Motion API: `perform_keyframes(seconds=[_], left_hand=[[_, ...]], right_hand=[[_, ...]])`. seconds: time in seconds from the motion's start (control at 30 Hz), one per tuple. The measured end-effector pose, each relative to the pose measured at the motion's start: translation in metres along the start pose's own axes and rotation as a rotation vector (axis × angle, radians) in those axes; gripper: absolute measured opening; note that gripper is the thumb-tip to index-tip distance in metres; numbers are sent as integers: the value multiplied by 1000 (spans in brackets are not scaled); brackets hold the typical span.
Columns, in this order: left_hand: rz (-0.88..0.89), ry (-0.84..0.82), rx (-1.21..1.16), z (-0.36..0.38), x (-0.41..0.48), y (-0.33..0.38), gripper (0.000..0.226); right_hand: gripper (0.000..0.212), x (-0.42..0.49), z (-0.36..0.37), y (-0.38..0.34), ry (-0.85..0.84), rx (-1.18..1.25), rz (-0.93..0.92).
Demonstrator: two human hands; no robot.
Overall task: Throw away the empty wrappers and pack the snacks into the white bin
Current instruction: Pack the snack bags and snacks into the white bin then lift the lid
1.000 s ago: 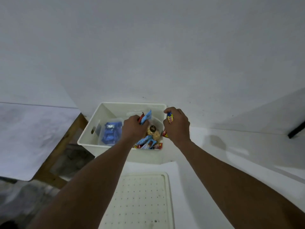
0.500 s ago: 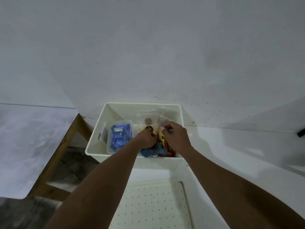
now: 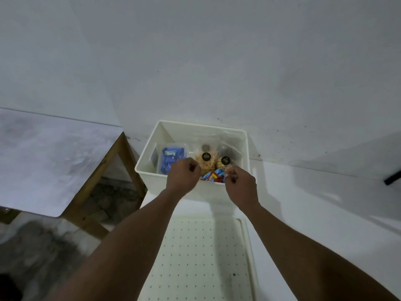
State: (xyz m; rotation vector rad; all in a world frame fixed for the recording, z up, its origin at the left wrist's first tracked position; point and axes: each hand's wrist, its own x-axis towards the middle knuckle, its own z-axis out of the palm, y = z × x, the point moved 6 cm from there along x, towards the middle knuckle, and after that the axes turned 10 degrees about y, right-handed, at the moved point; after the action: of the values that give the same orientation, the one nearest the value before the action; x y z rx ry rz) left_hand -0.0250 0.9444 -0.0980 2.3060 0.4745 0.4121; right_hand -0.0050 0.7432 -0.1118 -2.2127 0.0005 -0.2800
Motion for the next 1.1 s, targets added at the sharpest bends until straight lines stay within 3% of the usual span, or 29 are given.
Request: perform_keyframes(seconds=[0.13, 0.3, 0.43, 0.57, 0.63, 0.77, 0.93, 1.1], left_hand=[[-29, 146, 13, -20, -55, -22, 20], [-152, -7, 121, -13, -139, -88, 21], [-398, -110, 413, -19, -219, -164, 37], [-684, -145, 409, -33, -287, -220, 63], [-644, -178, 406, -35, -305, -228, 74], [-682, -88, 340, -53, -314, -228, 73], [-591, 54, 240, -75, -321, -218, 85], [-464, 231, 198, -104, -304, -170, 82]], right_hand=[[9, -57, -3, 26, -56, -32, 32], [11, -134, 3, 96, -244, -217, 141], [24, -197, -5, 150, -319, -441, 333], [28, -242, -12, 176, -362, -465, 450], [29, -251, -14, 176, -365, -438, 460], [31, -259, -27, 176, -329, -406, 542], [33, -263, -58, 144, -144, -221, 339], [35, -243, -81, 99, 7, -152, 190]])
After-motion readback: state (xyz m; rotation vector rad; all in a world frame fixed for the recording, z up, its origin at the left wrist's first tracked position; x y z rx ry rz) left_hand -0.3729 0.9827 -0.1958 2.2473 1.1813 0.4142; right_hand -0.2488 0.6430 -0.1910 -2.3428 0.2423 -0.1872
